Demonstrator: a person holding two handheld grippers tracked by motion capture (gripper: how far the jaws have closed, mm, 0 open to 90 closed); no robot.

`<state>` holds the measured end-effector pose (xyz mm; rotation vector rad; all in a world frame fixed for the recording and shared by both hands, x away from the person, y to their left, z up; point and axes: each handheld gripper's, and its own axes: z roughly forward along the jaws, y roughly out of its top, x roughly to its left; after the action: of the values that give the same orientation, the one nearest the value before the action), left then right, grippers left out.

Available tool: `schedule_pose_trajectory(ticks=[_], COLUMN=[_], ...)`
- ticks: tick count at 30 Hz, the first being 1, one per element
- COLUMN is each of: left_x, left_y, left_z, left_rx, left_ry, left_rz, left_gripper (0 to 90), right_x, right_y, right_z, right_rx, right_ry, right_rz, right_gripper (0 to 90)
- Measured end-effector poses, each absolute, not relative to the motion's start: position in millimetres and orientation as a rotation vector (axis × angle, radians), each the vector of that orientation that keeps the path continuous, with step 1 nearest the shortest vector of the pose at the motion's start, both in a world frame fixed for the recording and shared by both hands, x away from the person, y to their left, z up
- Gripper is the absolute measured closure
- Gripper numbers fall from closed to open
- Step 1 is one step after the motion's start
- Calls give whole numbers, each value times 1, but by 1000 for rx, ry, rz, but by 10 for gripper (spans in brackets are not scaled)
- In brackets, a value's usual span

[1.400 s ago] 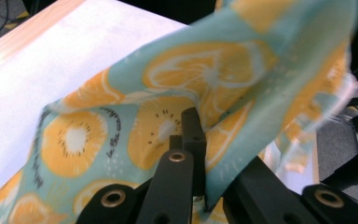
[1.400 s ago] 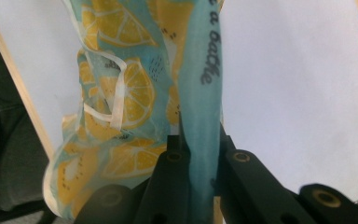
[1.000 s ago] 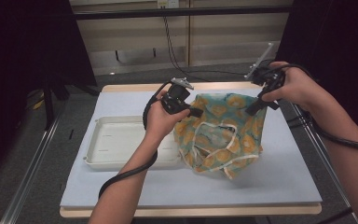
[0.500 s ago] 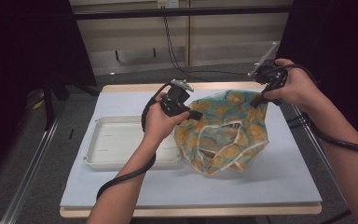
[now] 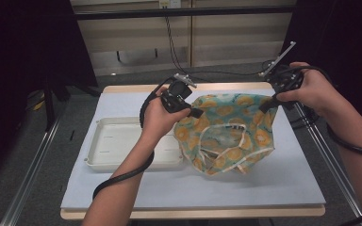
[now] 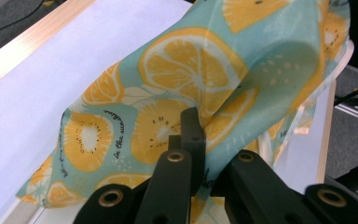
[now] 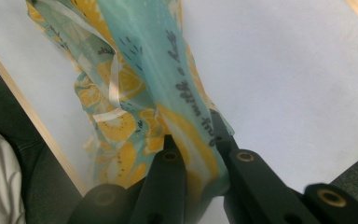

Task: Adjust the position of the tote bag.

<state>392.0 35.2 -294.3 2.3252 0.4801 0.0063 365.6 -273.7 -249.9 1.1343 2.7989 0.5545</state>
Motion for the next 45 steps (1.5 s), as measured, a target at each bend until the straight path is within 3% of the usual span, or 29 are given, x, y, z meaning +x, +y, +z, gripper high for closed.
schedule_pose_trajectory(ticks=[33,45], left_x=[403,425], left_y=[54,49], left_z=[-244,-241], left_rx=[2225,2128], left_ry=[501,578], left_rz=[-35,-37], left_gripper=[890,891], right_x=[365,369], right_y=[-275,-274], right_z=[-217,-214], right_rx=[1166,1153], right_ry=[2738,2737], right_rz=[774,817], right_gripper=[877,883])
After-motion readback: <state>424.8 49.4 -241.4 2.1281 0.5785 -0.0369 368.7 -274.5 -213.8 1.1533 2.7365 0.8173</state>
